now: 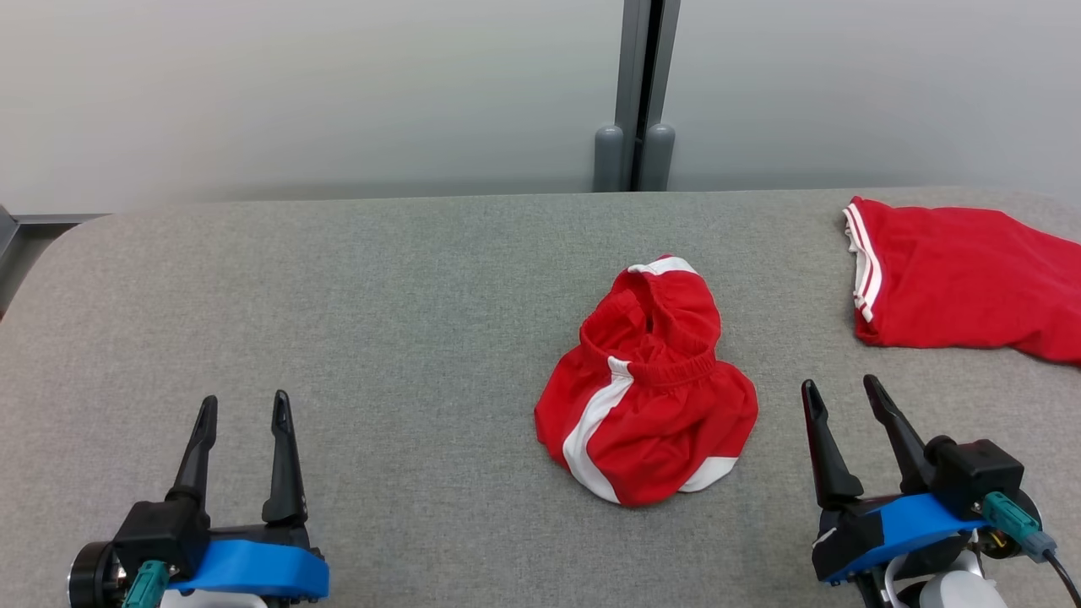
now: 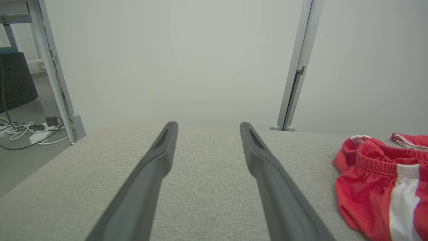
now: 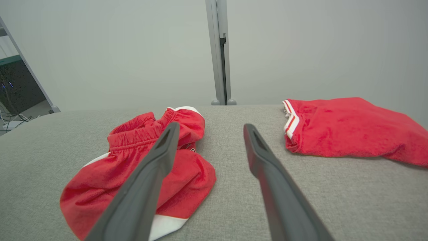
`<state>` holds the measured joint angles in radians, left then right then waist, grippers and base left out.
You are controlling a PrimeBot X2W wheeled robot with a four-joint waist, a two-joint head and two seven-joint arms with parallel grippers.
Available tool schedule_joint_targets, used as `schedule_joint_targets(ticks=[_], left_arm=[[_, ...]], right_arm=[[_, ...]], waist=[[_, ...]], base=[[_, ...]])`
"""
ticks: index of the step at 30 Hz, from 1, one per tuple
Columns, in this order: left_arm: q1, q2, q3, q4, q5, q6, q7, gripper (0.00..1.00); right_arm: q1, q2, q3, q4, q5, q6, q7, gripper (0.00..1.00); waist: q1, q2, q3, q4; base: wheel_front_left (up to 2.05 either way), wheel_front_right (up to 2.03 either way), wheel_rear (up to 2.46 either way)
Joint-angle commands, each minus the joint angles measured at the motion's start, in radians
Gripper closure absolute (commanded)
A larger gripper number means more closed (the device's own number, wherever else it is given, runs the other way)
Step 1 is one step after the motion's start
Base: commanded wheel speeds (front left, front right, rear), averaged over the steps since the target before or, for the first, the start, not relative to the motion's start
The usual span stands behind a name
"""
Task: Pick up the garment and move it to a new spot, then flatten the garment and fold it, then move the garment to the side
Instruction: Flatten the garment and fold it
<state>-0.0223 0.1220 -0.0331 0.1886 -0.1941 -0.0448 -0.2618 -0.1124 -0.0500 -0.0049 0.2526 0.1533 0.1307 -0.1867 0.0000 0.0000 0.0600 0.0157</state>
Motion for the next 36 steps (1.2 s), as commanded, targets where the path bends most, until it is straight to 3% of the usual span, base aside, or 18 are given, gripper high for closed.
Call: schedule_joint_targets(ticks=[1,12,19,29,36], left_arm=[[-0.01,-0.001,0.006,0.003,0.005,-0.006,-0.004,0.0],[-0.169,0.025,-0.109,0.03,0.047,-0.071,-0.004,0.0],[-0.327,0.067,-0.312,0.07,0.031,-0.087,0.012,0.0],[-0.503,0.173,-0.677,0.117,-0.108,-0.085,0.086,0.0],[-0.561,0.209,-0.796,0.19,-0.175,-0.086,0.095,0.0]], right_arm=[[0.01,-0.001,-0.001,0.002,-0.001,0.0,-0.001,0.0],[-0.015,-0.001,0.011,0.008,0.004,0.0,-0.008,0.0],[-0.032,-0.001,0.015,0.014,0.008,0.0,-0.016,0.0],[-0.06,-0.001,0.027,0.038,0.025,0.0,-0.038,0.0],[-0.078,-0.001,0.027,0.05,0.026,0.0,-0.049,0.0]], waist=[[0.0,0.0,0.0,-0.001],[0.0,0.0,0.025,-0.034],[0.0,0.0,0.064,-0.078],[0.0,0.0,0.116,-0.149],[0.0,0.0,0.146,-0.187]], base=[[0.0,0.0,0.0],[0.0,0.0,0.0],[0.0,0.0,0.0],[0.0,0.0,0.0],[0.0,0.0,0.0]])
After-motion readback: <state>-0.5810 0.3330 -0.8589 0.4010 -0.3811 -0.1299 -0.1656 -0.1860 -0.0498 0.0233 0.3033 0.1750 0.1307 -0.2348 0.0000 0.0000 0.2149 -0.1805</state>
